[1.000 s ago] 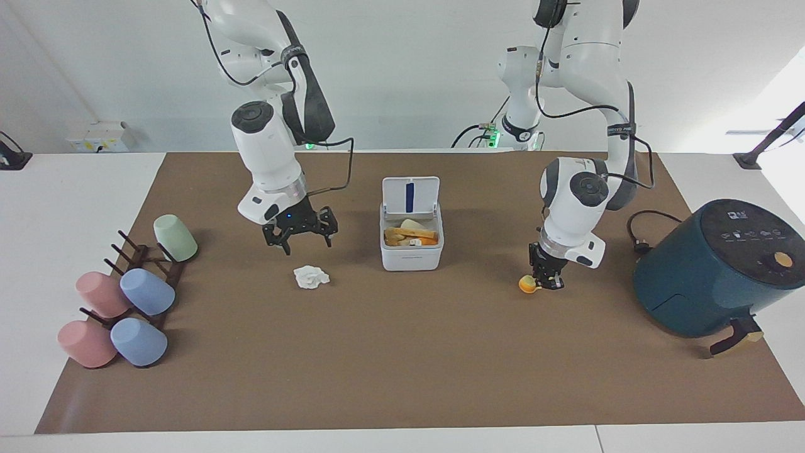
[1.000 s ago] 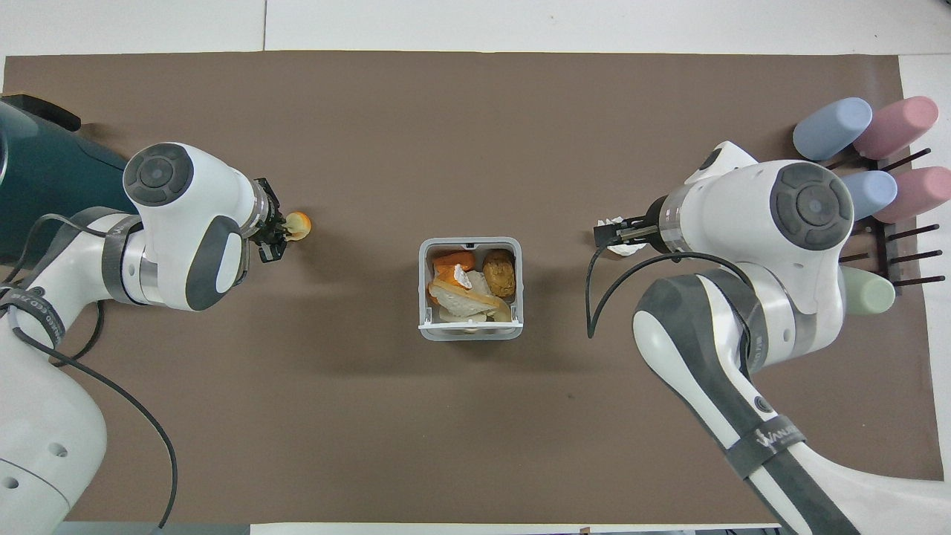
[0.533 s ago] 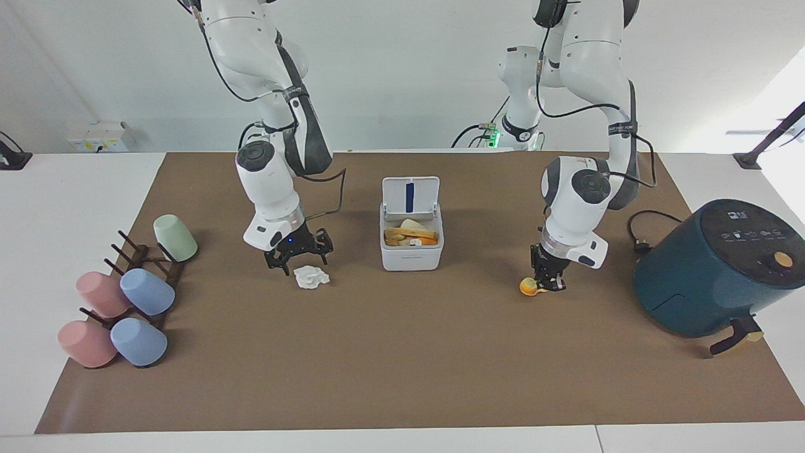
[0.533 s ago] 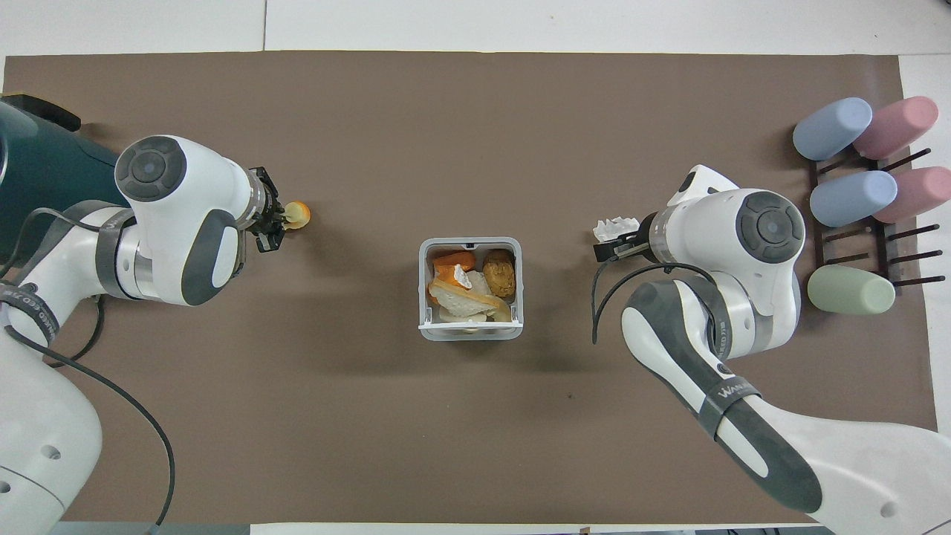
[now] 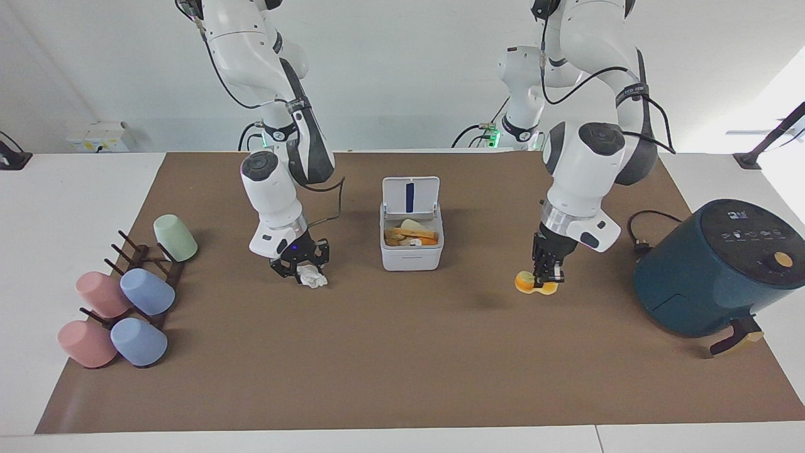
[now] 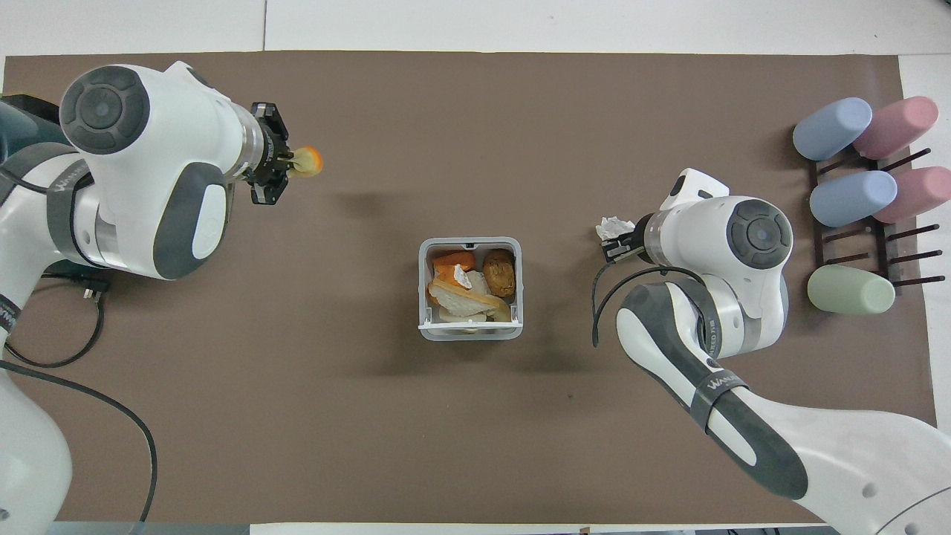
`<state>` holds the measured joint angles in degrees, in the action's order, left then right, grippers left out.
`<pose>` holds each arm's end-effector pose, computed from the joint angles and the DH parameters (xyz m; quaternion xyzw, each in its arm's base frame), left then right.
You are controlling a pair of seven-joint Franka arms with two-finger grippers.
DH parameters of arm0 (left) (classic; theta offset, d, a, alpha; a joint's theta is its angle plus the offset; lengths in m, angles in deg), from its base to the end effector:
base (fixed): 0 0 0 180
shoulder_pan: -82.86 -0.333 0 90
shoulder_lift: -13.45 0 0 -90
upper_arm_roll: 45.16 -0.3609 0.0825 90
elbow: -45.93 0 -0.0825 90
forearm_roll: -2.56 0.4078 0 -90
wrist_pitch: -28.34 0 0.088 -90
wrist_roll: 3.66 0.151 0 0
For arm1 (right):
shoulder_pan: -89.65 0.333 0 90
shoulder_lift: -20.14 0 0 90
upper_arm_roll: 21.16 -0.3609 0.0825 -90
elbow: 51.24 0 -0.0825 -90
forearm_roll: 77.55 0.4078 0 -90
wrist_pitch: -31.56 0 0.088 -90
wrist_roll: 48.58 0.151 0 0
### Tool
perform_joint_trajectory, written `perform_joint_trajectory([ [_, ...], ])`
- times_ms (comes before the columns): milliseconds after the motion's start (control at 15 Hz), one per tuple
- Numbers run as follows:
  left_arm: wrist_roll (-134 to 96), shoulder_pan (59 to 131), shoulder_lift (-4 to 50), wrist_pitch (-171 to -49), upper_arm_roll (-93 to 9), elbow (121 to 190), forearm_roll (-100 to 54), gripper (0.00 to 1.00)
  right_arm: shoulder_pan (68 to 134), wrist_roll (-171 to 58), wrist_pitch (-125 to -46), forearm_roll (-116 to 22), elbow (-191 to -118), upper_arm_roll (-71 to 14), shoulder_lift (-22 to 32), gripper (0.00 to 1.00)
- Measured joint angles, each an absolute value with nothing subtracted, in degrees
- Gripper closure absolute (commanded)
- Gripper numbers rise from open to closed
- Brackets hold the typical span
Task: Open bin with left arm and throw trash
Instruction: 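Move the right gripper to the crumpled white paper and grasp it, then carry the yellow sponge over the bin with the left gripper and release it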
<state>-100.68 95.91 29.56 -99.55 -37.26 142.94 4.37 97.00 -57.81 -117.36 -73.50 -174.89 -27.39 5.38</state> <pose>0.6669 -0.2442 0.4507 0.7827 0.6086 0.0627 0.1139 0.6011 0.1447 0.2793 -0.9813 -0.1658 -0.0905 0.0380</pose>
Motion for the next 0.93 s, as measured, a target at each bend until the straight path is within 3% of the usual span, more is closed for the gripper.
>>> perform_joint_trajectory([
  [267,-86.6,96.3,28.5,-98.4,-27.1,142.3,4.4,1.0,97.0,-57.8,-117.4,-73.5,-174.8,-27.4,5.7,1.0],
  [467,-74.6,96.5,28.5,-97.1,-22.3,144.0,4.1,1.0,96.9,-57.6,-114.7,-73.5,-174.0,-27.4,8.8,1.0],
  [933,-56.7,98.1,26.2,-95.1,-20.0,150.6,-0.4,1.0,93.7,-56.8,-91.6,-73.5,-168.3,-27.1,22.6,1.0],
])
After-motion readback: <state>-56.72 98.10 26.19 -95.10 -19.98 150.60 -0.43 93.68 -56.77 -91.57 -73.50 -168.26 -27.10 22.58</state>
